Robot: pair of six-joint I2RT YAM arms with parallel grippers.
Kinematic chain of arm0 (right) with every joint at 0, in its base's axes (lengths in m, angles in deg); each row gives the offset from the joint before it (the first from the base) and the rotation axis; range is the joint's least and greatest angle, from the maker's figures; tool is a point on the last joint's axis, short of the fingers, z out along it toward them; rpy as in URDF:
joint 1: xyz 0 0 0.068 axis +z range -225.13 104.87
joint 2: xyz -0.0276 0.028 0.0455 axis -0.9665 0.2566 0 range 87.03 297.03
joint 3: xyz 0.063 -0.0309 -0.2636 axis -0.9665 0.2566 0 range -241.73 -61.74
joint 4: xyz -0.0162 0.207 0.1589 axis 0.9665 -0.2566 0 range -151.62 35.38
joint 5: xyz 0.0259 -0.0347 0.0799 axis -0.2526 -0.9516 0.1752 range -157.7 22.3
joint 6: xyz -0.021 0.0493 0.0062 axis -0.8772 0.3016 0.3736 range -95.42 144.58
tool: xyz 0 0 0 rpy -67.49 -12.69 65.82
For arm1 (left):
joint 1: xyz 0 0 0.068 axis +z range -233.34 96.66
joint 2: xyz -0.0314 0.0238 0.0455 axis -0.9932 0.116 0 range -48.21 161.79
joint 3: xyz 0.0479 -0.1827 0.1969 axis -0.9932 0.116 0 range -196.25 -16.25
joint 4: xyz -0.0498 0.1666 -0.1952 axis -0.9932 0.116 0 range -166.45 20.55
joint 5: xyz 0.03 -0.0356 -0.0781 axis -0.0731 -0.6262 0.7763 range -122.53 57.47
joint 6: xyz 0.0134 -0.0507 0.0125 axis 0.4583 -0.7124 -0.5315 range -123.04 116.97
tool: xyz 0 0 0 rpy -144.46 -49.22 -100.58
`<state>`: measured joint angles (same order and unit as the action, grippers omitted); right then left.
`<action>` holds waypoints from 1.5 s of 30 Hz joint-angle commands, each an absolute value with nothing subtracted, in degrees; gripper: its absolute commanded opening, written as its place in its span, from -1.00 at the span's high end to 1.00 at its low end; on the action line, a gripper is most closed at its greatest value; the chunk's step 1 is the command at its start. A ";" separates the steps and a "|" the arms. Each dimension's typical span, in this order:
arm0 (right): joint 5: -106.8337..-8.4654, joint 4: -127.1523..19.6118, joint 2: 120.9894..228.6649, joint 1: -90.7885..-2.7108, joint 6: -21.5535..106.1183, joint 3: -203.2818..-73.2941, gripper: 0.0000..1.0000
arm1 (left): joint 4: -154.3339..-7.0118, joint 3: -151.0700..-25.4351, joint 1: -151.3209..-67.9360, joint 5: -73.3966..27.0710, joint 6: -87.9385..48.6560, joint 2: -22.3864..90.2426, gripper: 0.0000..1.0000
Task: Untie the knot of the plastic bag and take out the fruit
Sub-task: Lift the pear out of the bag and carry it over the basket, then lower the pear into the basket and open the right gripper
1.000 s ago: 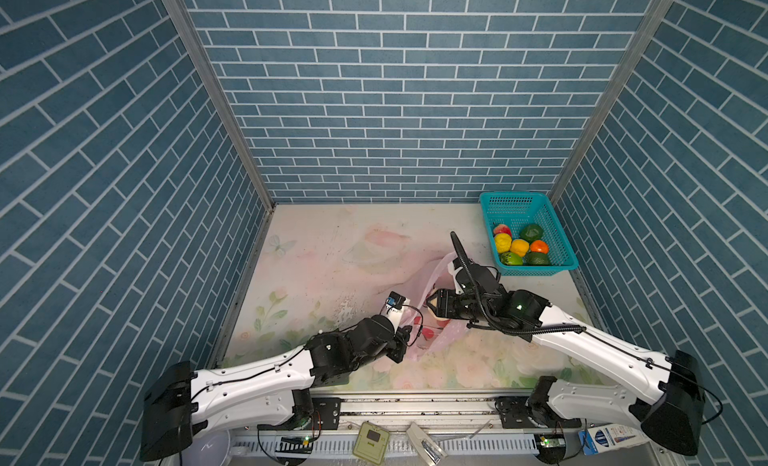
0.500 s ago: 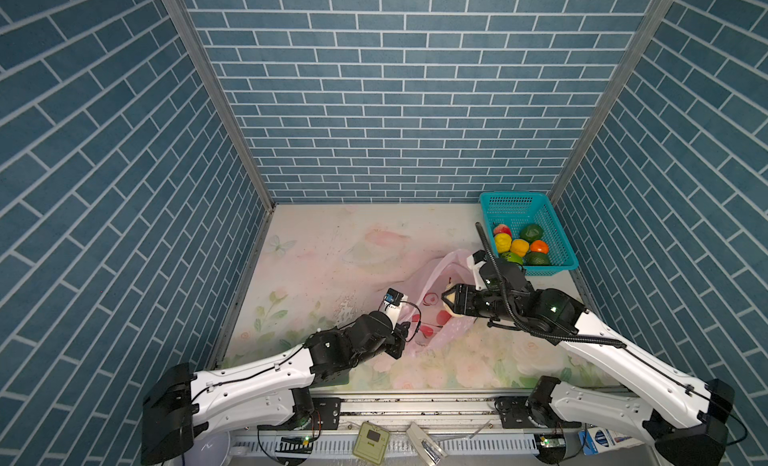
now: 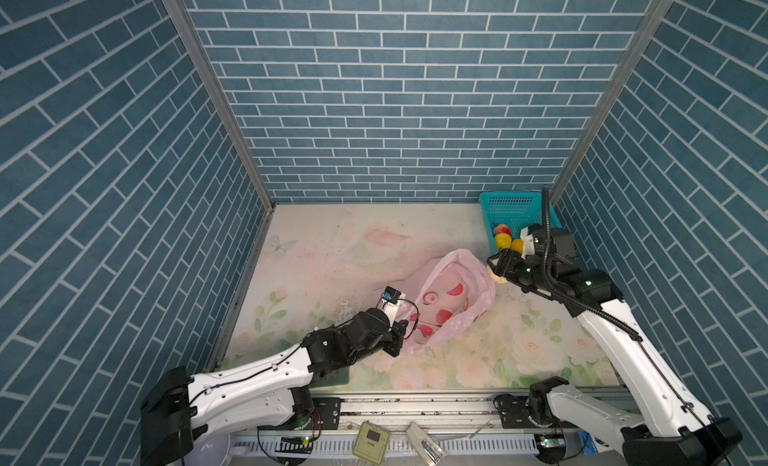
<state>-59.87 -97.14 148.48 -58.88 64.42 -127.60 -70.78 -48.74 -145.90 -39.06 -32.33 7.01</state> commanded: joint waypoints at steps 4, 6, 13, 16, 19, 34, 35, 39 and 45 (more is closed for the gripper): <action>-56.19 -88.03 157.84 -69.78 57.55 -131.01 0.03 | -71.03 -49.55 -145.60 -38.75 -31.95 6.88 1.00; -56.37 -85.32 161.82 -72.08 56.78 -132.13 0.03 | -70.92 -49.69 -145.57 -38.73 -31.99 6.98 1.00; -56.83 -79.40 177.39 -77.71 54.38 -140.10 0.03 | -70.87 -49.65 -145.57 -38.76 -32.61 6.86 1.00; -56.13 -78.49 184.42 -79.71 54.13 -145.42 0.03 | -70.65 -49.72 -145.58 -38.75 -32.74 6.98 1.00; -55.66 -79.68 191.47 -80.78 53.15 -151.81 0.03 | -70.15 -49.94 -145.57 -39.03 -32.91 6.67 1.00; -57.42 -85.36 212.27 -82.00 51.13 -172.98 -0.23 | -69.62 -50.12 -145.58 -40.15 -33.69 7.25 1.00; -57.42 -85.61 213.52 -81.99 51.21 -173.35 -0.26 | -69.63 -50.16 -145.57 -40.23 -33.71 7.24 1.00; -57.91 -85.99 214.08 -82.04 51.21 -173.38 -0.47 | -69.62 -50.26 -145.59 -40.56 -33.80 7.11 1.00; -58.17 -85.91 210.79 -81.86 50.44 -171.85 -0.68 | -69.95 -49.92 -145.57 -40.67 -33.80 6.98 1.00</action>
